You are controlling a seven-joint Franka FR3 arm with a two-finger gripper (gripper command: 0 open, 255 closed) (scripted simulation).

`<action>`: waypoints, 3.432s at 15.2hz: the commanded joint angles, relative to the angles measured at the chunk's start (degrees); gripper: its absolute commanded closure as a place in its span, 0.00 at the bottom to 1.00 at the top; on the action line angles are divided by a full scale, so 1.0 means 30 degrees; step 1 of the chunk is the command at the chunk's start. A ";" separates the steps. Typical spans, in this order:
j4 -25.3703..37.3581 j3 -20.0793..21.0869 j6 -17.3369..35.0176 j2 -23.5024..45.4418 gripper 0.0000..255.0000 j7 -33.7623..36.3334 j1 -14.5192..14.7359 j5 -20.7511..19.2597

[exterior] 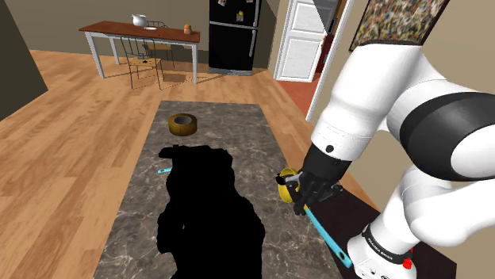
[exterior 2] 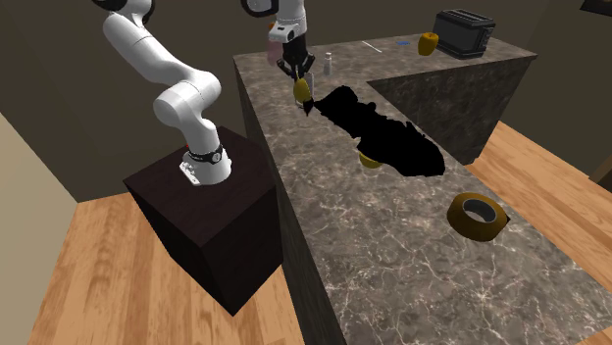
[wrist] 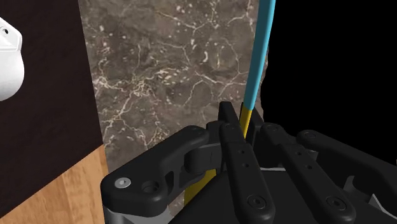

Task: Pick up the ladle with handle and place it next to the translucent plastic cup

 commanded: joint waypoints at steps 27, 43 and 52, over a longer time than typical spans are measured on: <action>-0.5064 0.3244 0.8277 0.3246 1.00 -0.1195 0.0389 0.2794; -0.5407 0.3683 0.9381 0.4011 0.00 -0.1339 0.0333 0.3103; -0.4448 0.2123 0.5960 0.1616 0.00 -0.1112 0.0464 0.2100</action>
